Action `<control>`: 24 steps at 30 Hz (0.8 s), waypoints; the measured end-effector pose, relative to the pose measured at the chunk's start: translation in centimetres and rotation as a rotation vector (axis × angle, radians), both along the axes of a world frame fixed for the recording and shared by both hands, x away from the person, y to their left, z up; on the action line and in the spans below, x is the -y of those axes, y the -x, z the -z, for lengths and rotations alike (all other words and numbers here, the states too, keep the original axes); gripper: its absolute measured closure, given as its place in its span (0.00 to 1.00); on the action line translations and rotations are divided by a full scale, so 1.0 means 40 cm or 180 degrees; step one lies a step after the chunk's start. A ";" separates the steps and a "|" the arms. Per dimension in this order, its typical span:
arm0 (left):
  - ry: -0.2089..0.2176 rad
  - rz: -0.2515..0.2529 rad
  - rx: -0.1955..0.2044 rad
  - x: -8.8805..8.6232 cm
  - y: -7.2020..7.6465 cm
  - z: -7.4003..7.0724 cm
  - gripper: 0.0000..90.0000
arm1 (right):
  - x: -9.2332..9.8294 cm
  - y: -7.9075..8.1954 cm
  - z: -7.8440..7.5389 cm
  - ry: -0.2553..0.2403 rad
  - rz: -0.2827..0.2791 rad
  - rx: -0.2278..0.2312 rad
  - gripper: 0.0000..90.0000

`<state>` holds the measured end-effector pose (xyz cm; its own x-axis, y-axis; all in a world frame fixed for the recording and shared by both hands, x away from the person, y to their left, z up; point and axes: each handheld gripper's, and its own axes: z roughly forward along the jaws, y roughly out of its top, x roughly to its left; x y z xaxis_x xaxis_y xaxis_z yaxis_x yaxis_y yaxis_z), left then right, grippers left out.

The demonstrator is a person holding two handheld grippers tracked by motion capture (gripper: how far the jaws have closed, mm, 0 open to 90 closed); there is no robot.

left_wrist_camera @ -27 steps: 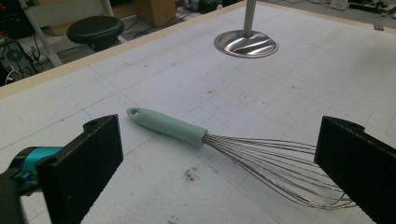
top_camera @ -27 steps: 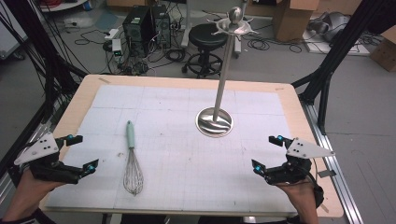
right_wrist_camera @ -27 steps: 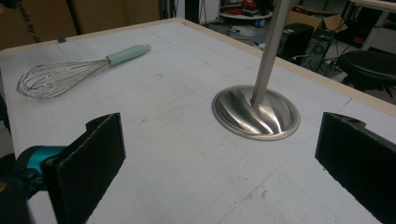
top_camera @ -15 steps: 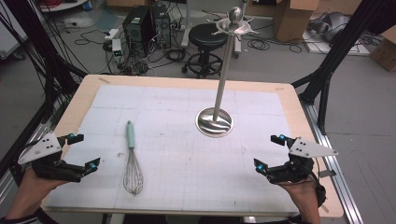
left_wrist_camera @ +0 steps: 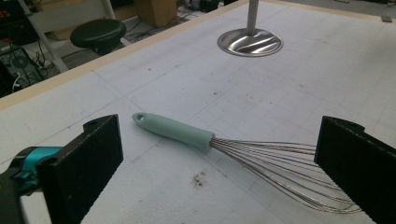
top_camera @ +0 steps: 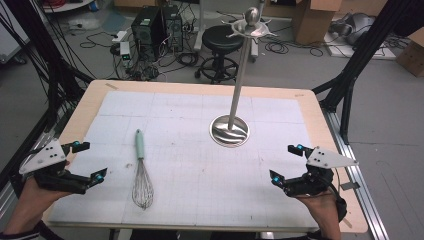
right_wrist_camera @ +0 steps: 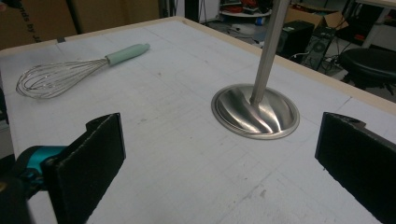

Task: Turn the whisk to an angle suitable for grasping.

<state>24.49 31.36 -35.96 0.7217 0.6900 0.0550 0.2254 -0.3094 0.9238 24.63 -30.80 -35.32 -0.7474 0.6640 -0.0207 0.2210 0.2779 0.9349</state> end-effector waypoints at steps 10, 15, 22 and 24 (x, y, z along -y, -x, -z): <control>-0.0174 0.0081 -0.0134 0.031 -0.055 -0.016 0.02 | -0.003 -0.002 -0.003 0.0006 -0.0014 0.0004 0.01; -0.0302 0.0067 -0.0196 0.044 -0.082 -0.028 0.02 | -0.003 -0.002 -0.002 0.0005 -0.0022 -0.0009 0.01; -0.0469 0.0107 -0.0243 0.065 -0.124 -0.054 0.11 | 0.005 0.002 -0.005 -0.0009 0.0004 0.0006 0.01; -0.0498 0.0091 -0.0275 0.070 -0.137 -0.060 0.13 | 0.006 0.002 -0.005 -0.0007 0.0005 0.0007 0.01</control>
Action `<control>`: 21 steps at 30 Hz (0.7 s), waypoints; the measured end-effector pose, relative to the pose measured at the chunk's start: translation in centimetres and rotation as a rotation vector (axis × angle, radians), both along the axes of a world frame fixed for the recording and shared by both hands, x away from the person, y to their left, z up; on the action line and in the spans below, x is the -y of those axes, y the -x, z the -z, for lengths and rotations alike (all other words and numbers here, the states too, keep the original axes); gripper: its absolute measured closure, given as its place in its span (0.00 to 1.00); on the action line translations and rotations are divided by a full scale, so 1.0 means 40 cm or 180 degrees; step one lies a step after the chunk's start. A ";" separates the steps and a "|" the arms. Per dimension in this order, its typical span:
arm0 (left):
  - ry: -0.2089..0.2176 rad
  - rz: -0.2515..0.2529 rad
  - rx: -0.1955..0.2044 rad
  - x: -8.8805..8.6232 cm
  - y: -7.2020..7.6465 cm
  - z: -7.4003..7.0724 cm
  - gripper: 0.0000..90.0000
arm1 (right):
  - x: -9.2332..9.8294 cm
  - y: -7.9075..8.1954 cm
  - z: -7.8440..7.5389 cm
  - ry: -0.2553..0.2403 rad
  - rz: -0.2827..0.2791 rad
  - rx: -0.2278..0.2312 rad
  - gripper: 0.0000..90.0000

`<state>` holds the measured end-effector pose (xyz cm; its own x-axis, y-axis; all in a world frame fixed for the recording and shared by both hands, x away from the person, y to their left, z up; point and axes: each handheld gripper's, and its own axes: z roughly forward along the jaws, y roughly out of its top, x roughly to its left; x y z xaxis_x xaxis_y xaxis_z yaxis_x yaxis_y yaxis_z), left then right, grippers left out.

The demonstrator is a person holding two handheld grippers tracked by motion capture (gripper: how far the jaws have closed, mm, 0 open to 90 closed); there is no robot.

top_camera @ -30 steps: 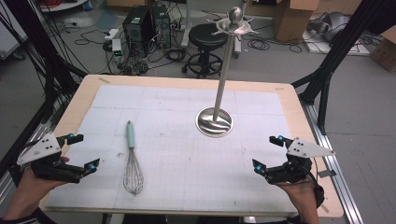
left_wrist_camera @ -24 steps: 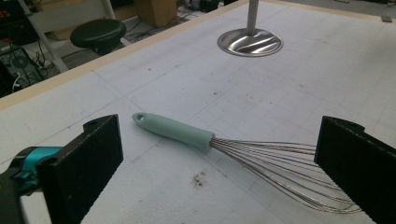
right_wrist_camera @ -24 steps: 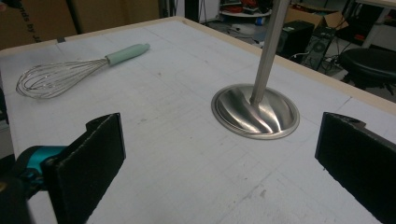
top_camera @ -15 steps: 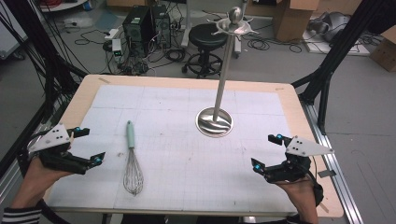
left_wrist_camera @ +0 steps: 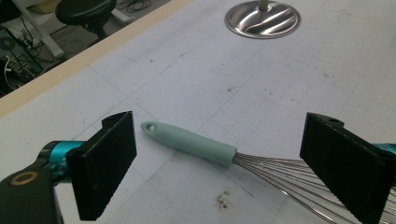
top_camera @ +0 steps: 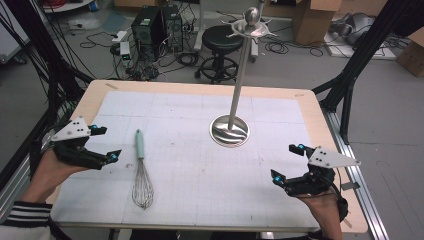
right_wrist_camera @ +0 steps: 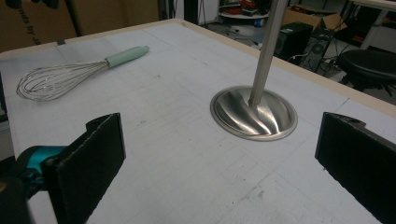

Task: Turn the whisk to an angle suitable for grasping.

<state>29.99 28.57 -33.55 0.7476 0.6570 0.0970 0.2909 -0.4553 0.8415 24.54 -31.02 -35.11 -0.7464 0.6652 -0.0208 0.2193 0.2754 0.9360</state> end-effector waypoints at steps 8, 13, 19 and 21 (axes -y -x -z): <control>-0.0055 0.0006 -0.0169 0.012 -0.049 -0.012 0.27 | 0.001 0.000 0.000 0.0003 0.0005 0.0003 0.01; -0.0130 0.0069 -0.0287 0.020 -0.083 -0.015 0.33 | 0.003 0.001 -0.002 -0.0004 0.0009 0.0013 0.01; -0.0270 0.0090 -0.0353 0.029 -0.112 -0.018 0.39 | 0.007 0.003 -0.003 -0.0012 0.0022 0.0014 0.01; -0.0289 0.0088 -0.0382 0.032 -0.123 -0.019 0.39 | 0.007 0.004 -0.003 -0.0013 0.0022 0.0009 0.01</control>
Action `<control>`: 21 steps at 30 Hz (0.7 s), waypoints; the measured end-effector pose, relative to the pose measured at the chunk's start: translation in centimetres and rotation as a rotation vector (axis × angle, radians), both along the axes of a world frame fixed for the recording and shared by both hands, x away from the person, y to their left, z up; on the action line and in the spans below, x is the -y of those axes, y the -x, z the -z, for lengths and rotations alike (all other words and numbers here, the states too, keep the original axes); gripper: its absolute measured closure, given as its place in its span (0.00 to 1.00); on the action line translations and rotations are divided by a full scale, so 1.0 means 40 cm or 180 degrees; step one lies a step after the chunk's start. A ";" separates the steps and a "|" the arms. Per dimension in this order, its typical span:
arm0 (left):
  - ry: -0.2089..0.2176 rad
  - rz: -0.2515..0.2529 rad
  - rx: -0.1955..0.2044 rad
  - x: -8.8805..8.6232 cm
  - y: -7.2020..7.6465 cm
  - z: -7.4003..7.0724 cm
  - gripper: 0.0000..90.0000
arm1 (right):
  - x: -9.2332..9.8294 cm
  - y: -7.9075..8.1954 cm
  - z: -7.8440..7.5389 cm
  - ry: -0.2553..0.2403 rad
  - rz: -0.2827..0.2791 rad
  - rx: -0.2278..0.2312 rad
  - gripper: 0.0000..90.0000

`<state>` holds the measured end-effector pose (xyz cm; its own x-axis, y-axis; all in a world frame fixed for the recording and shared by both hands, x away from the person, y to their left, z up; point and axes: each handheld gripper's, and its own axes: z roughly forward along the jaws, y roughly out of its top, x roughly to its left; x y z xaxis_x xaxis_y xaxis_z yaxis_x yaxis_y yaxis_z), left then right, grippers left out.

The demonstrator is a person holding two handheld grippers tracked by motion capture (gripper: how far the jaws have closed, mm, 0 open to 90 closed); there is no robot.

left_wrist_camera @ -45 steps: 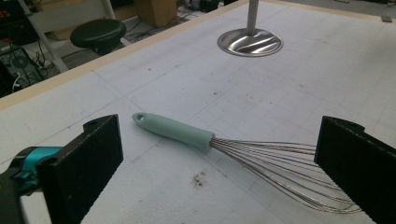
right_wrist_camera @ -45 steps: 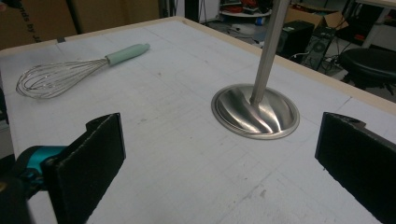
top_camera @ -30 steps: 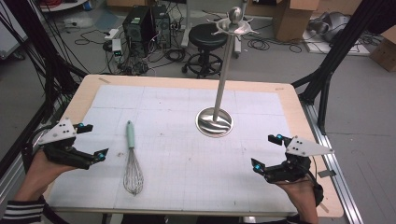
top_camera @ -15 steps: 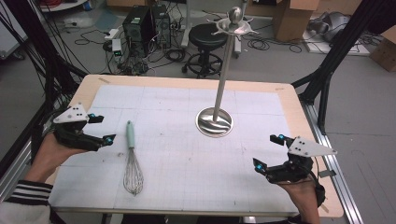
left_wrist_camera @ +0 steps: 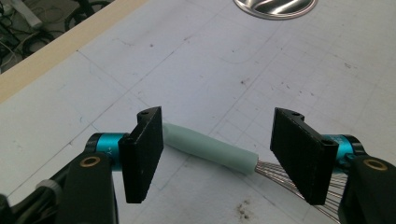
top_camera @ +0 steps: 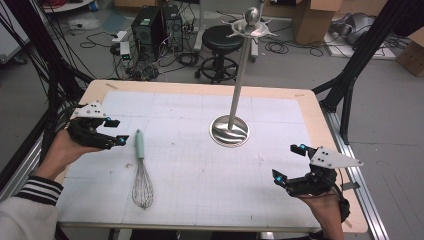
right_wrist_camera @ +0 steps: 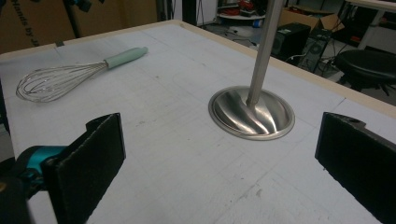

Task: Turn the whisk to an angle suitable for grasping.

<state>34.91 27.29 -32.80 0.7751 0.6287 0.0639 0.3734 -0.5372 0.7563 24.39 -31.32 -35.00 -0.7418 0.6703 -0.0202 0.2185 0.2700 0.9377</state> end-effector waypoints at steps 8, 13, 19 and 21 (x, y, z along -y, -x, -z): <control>-0.0169 0.0128 -0.0098 0.006 -0.063 0.002 0.41 | -0.002 0.001 -0.001 0.0001 -0.0001 -0.0006 0.01; -0.0306 0.0275 -0.0185 0.019 -0.089 -0.001 0.43 | 0.000 0.001 -0.001 -0.0002 0.0002 -0.0006 0.01; -0.0516 0.0396 -0.0298 0.035 -0.118 0.012 0.46 | -0.003 0.001 0.000 0.0000 -0.0007 -0.0013 0.01; -0.0523 0.0416 -0.0319 0.037 -0.122 0.016 0.48 | -0.004 0.002 -0.001 -0.0004 -0.0004 -0.0005 0.01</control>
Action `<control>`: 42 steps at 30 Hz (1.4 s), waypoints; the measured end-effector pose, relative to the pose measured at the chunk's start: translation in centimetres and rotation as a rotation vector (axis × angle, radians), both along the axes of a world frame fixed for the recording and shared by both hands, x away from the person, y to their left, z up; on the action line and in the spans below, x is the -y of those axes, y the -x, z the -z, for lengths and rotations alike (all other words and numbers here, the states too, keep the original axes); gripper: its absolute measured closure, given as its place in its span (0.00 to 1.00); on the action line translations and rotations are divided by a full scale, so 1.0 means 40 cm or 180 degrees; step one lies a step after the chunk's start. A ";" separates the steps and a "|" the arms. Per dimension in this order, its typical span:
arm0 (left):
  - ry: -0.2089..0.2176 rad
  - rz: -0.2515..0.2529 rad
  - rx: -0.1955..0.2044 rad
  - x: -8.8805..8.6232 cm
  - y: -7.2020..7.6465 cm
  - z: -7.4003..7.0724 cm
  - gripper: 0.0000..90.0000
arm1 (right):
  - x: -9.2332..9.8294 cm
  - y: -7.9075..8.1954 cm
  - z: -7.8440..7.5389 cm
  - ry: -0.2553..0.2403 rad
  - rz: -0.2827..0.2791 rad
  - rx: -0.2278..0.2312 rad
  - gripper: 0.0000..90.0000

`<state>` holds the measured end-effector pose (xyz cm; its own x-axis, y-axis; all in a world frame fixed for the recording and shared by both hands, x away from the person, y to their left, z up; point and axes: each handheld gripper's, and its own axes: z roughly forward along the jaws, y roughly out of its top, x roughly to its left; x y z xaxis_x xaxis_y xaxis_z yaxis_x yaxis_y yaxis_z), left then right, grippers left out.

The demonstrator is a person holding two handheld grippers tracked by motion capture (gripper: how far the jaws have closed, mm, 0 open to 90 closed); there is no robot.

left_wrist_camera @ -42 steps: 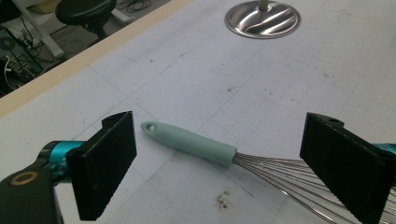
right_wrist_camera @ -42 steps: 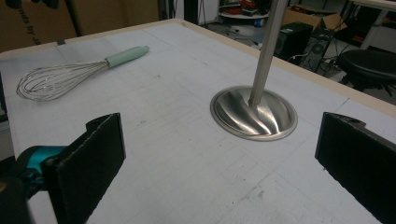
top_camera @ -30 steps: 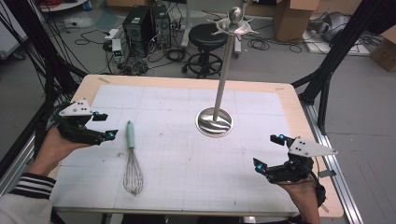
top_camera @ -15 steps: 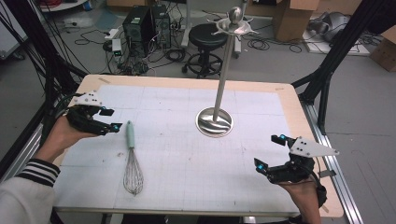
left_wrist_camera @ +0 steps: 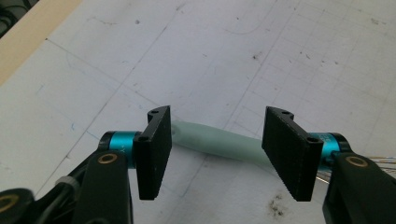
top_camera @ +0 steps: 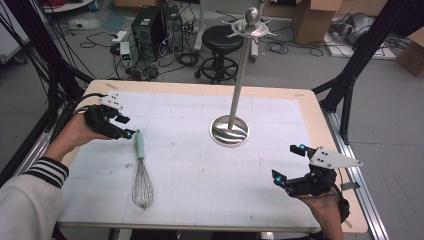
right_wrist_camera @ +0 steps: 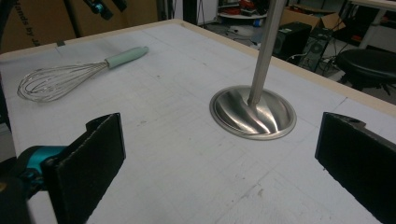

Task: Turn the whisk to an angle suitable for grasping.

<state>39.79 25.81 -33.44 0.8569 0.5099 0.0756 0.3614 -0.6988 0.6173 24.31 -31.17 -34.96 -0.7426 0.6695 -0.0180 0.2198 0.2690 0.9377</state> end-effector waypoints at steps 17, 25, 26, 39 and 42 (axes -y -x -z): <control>-0.0290 -0.0122 -0.0244 0.010 -0.064 0.075 0.81 | 0.004 0.002 0.003 -0.0004 0.0017 -0.0019 0.01; -0.0473 -0.0131 -0.0300 0.021 -0.081 0.100 0.98 | 0.004 -0.001 0.005 -0.0009 0.0009 -0.0029 0.01; -0.0458 -0.0150 -0.0296 0.024 -0.080 0.103 0.99 | 0.004 0.000 0.006 -0.0005 0.0012 -0.0041 0.01; -0.0652 -0.0317 -0.0408 0.026 -0.103 0.136 1.00 | 0.006 0.000 0.006 -0.0030 -0.0001 -0.0034 0.01; -0.0774 -0.0352 -0.0449 0.030 -0.109 0.147 1.00 | 0.006 0.001 0.004 -0.0035 -0.0006 -0.0028 0.01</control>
